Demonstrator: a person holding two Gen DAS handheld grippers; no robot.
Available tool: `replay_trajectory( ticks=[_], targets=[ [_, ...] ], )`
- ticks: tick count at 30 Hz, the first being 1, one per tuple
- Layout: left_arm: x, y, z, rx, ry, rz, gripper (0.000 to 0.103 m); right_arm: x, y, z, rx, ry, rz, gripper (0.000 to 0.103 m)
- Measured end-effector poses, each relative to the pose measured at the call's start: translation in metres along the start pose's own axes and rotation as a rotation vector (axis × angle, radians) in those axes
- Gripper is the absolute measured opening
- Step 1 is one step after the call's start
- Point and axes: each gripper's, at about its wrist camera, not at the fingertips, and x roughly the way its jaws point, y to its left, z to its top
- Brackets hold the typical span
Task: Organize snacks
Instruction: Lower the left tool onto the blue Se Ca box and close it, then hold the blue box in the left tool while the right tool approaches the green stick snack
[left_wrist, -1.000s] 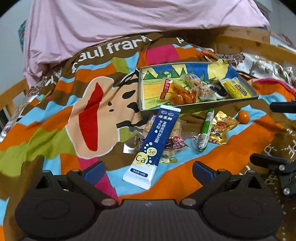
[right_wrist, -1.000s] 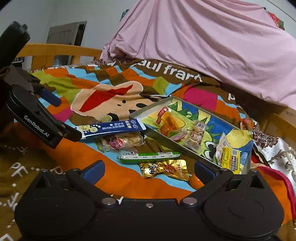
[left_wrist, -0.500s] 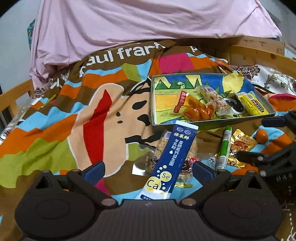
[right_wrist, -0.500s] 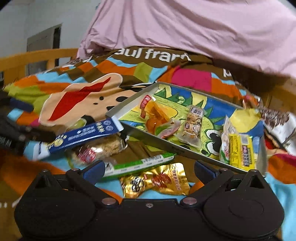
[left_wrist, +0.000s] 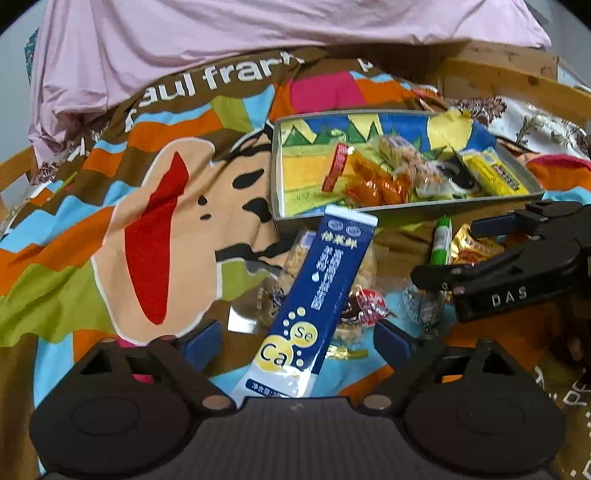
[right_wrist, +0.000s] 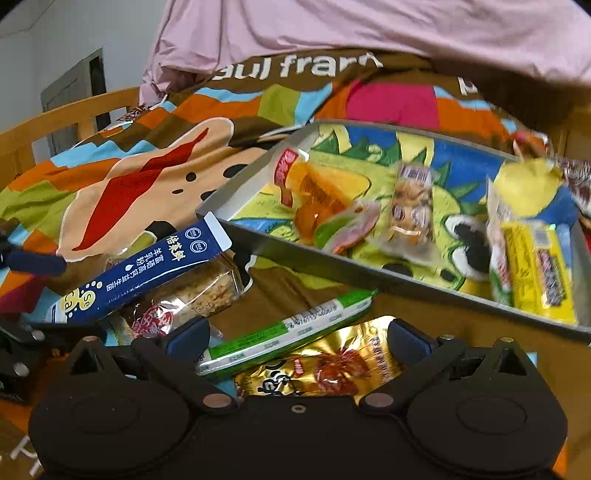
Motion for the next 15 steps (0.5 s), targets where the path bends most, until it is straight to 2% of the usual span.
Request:
replay_trajectory(
  ticks=[4, 6, 9, 10, 12, 15],
  targets=[
    [0.002, 0.004, -0.002, -0.05, 0.016, -0.032, 0.081, -0.001, 0.001, -0.001, 0.001, -0.002, 0.014, 0.094],
    [0.003, 0.007, -0.002, -0.076, 0.024, -0.052, 0.072, -0.004, 0.002, -0.001, 0.013, 0.003, 0.037, 0.086],
    [0.003, 0.009, 0.0, -0.114, 0.035, -0.065, 0.063, -0.007, 0.003, 0.0, 0.024, 0.01, 0.06, 0.074],
    [0.002, 0.01, 0.001, -0.127, 0.037, -0.075, 0.062, -0.009, 0.003, 0.0, 0.021, 0.01, 0.07, 0.066],
    [0.001, 0.011, 0.003, -0.147, 0.046, -0.096, 0.055, -0.013, 0.004, 0.0, 0.02, 0.014, 0.076, 0.06],
    [-0.001, 0.01, 0.009, -0.166, 0.067, -0.144, 0.052, -0.02, 0.001, 0.002, 0.038, 0.033, 0.108, 0.046]
  ],
)
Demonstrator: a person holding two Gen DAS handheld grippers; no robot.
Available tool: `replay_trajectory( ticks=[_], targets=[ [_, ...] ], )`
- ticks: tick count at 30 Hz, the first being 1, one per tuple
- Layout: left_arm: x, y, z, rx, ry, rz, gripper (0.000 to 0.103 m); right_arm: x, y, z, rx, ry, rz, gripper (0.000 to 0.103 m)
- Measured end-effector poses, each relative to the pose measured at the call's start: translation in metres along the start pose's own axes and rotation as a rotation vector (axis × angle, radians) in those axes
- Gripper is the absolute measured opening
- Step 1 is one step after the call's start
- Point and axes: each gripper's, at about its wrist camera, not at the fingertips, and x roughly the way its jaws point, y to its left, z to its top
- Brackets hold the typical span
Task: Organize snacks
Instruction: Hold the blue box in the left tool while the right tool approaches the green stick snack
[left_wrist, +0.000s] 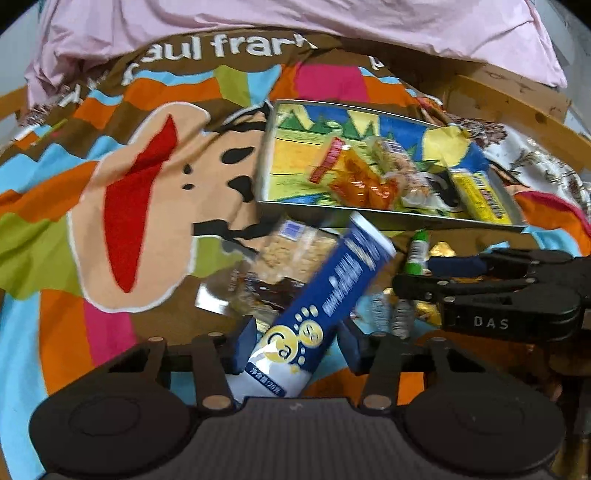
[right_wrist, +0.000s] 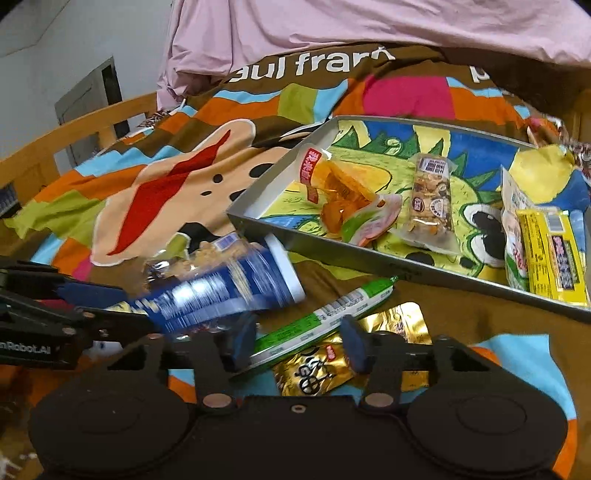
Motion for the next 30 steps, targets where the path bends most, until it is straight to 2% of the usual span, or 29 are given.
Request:
replay_trajectory(
  ticks=[1, 7, 9, 11, 14, 20, 23, 27, 30],
  targets=[
    [0.0, -0.002, 0.001, 0.001, 0.007, -0.009, 0.052, -0.003, -0.001, 0.001, 0.007, 0.013, 0.009, 0.042],
    [0.006, -0.017, -0.003, 0.099, 0.019, 0.037, 0.053, -0.013, -0.004, 0.002, 0.012, 0.043, 0.001, 0.042],
    [0.007, -0.021, -0.006, 0.141, 0.008, 0.049, 0.059, -0.01, -0.006, 0.002, 0.05, 0.046, 0.005, 0.046],
    [0.008, -0.026, -0.008, 0.176, 0.005, 0.066, 0.06, -0.006, -0.005, 0.002, 0.055, 0.041, -0.002, 0.05],
    [0.009, -0.029, -0.011, 0.194, 0.001, 0.072, 0.06, -0.001, 0.005, 0.002, 0.003, 0.037, -0.016, 0.059],
    [0.01, -0.03, -0.011, 0.204, 0.014, 0.086, 0.057, 0.002, 0.02, -0.002, -0.072, 0.041, -0.03, 0.069],
    [0.012, -0.032, -0.011, 0.226, 0.029, 0.123, 0.056, 0.003, 0.027, -0.004, -0.111, 0.04, -0.055, 0.07],
    [0.012, -0.032, -0.009, 0.218, 0.049, 0.135, 0.056, 0.003, 0.032, -0.005, -0.146, 0.055, -0.078, 0.068],
    [0.01, -0.033, -0.007, 0.209, 0.074, 0.137, 0.055, -0.005, 0.027, -0.005, -0.129, 0.079, -0.059, 0.062]
  ],
)
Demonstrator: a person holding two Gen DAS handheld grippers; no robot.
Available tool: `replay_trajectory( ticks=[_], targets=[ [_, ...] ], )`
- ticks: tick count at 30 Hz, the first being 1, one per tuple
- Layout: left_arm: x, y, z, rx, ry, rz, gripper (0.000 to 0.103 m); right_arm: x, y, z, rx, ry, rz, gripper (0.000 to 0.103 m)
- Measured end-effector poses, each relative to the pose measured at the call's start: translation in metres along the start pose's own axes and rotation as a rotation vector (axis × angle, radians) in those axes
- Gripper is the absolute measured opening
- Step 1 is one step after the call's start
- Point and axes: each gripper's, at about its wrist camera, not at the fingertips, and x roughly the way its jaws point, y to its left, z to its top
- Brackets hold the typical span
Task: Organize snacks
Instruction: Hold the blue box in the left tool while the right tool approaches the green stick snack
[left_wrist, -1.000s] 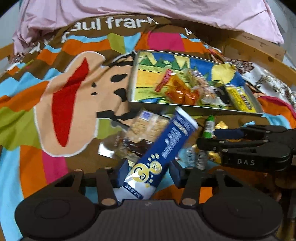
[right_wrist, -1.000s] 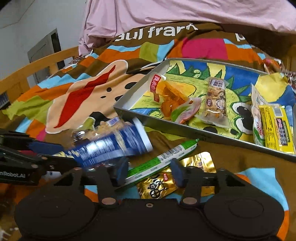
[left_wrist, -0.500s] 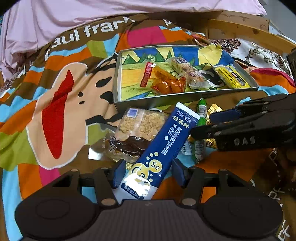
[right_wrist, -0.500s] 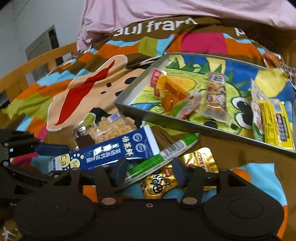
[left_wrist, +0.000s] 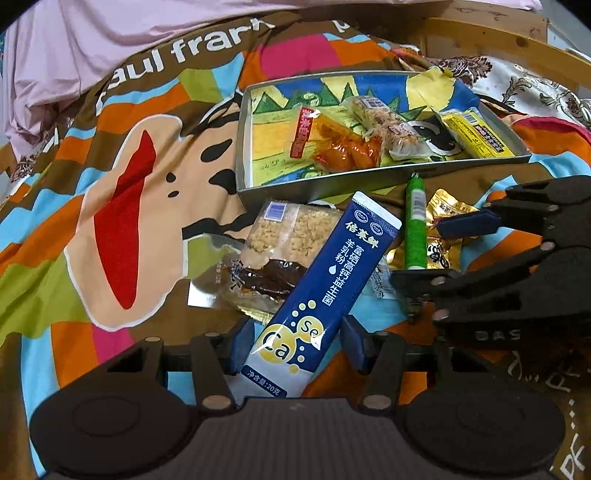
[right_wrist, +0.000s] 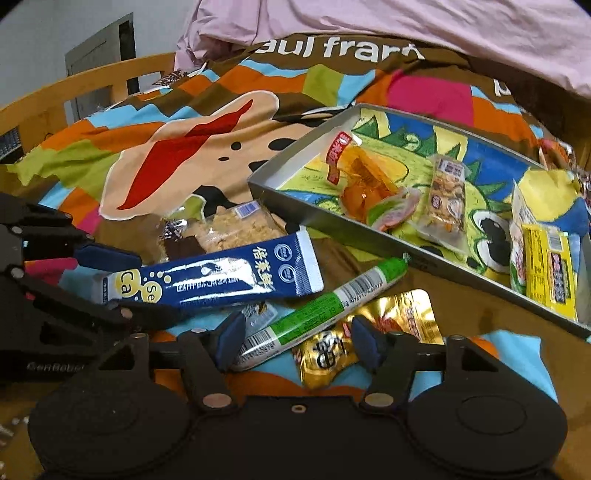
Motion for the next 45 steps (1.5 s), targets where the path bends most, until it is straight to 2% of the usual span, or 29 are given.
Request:
replay_trajectory(
  ticks=[2, 7, 10, 12, 14, 16, 20, 24, 25, 26, 30, 34, 38, 42, 44, 45],
  targets=[
    [-0.001, 0.002, 0.0, -0.015, 0.022, -0.011, 0.055, -0.008, -0.006, -0.002, 0.03, 0.011, 0.018, 0.056],
    [-0.005, 0.013, -0.001, -0.117, 0.072, -0.083, 0.054, -0.027, -0.022, -0.016, 0.1, 0.038, 0.034, 0.053],
    [-0.005, 0.016, -0.001, -0.151, 0.107, -0.133, 0.054, -0.031, -0.035, -0.019, 0.197, 0.038, 0.053, 0.053],
    [-0.006, 0.014, 0.0, -0.139, 0.104, -0.136, 0.054, -0.033, -0.04, -0.018, 0.254, 0.013, 0.066, 0.053],
    [-0.006, 0.01, 0.002, -0.119, 0.089, -0.135, 0.054, -0.033, -0.044, -0.018, 0.292, -0.016, 0.075, 0.06],
    [-0.006, 0.008, 0.002, -0.104, 0.07, -0.134, 0.056, -0.03, -0.044, -0.016, 0.308, -0.033, 0.08, 0.062],
    [-0.001, 0.003, -0.001, -0.07, 0.041, -0.122, 0.056, -0.016, -0.039, -0.006, 0.264, -0.054, 0.05, 0.067],
    [0.002, -0.006, -0.005, 0.011, 0.019, -0.107, 0.057, -0.003, -0.033, -0.002, 0.213, -0.047, 0.045, 0.07],
    [0.004, -0.008, -0.007, 0.026, 0.024, -0.095, 0.055, -0.001, -0.031, -0.002, 0.203, -0.049, 0.044, 0.073],
    [0.004, -0.008, -0.007, 0.022, 0.027, -0.09, 0.05, 0.0, -0.03, -0.001, 0.191, -0.052, 0.042, 0.074],
    [0.003, 0.005, -0.005, -0.085, 0.038, -0.053, 0.047, 0.006, -0.033, 0.002, 0.186, -0.06, 0.057, 0.074],
    [0.001, 0.028, -0.008, -0.185, 0.045, 0.027, 0.046, 0.016, -0.037, 0.005, 0.193, -0.051, 0.077, 0.074],
    [0.004, 0.053, -0.013, -0.309, 0.061, -0.016, 0.046, 0.025, -0.039, 0.008, 0.223, -0.049, 0.135, 0.073],
    [0.004, 0.052, -0.014, -0.305, 0.058, -0.01, 0.046, 0.033, -0.041, 0.01, 0.25, -0.051, 0.163, 0.067],
    [0.005, 0.048, -0.014, -0.295, 0.056, -0.004, 0.046, 0.035, -0.043, 0.01, 0.263, -0.055, 0.158, 0.052],
    [0.005, 0.047, -0.014, -0.296, 0.056, -0.005, 0.046, 0.035, -0.044, 0.01, 0.279, -0.055, 0.166, 0.048]
  ],
)
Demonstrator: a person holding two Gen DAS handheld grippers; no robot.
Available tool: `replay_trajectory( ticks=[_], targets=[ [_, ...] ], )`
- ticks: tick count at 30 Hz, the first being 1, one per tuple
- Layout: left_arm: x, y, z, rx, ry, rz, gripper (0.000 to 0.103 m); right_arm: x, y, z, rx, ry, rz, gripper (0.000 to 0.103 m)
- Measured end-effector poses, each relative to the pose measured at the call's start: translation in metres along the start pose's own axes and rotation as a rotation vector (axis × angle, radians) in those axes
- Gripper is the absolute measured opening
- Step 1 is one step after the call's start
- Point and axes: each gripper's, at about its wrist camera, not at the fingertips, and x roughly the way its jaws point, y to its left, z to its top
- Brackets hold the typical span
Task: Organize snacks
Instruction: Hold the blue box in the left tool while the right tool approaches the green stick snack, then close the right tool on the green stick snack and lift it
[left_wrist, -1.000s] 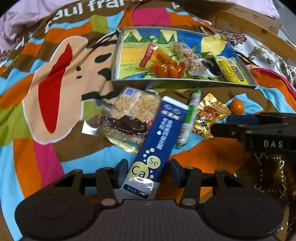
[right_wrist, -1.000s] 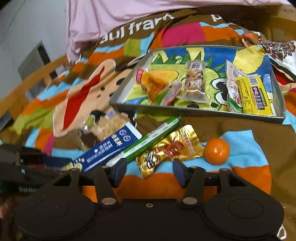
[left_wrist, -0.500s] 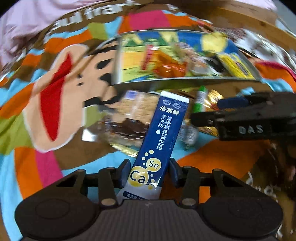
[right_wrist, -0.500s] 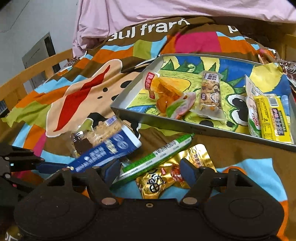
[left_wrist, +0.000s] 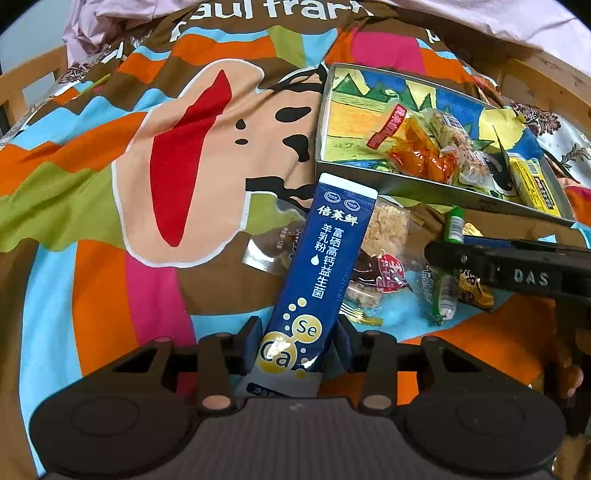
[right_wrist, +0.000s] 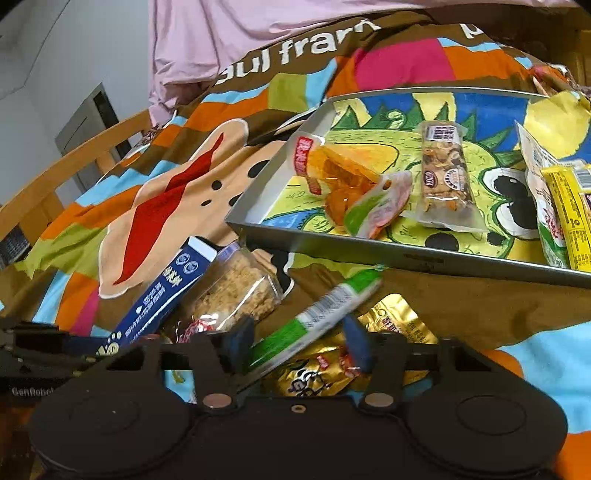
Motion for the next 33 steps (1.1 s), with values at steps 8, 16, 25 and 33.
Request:
replay_trajectory(
  ticks=[8, 16, 25, 33],
  targets=[
    [-0.003, -0.01, -0.001, -0.058, 0.034, -0.051, 0.046, -0.009, -0.008, 0.0, 0.138, 0.028, 0.085, 0.03],
    [-0.016, -0.014, -0.01, -0.154, 0.094, -0.119, 0.046, -0.041, -0.006, -0.011, 0.132, 0.136, 0.124, 0.028],
    [-0.03, -0.022, -0.033, -0.153, 0.105, -0.143, 0.046, -0.069, 0.021, -0.037, -0.037, 0.185, 0.06, 0.03],
    [-0.025, -0.034, -0.028, -0.053, 0.077, -0.094, 0.058, -0.071, 0.051, -0.051, -0.225, 0.159, -0.029, 0.045]
  ],
)
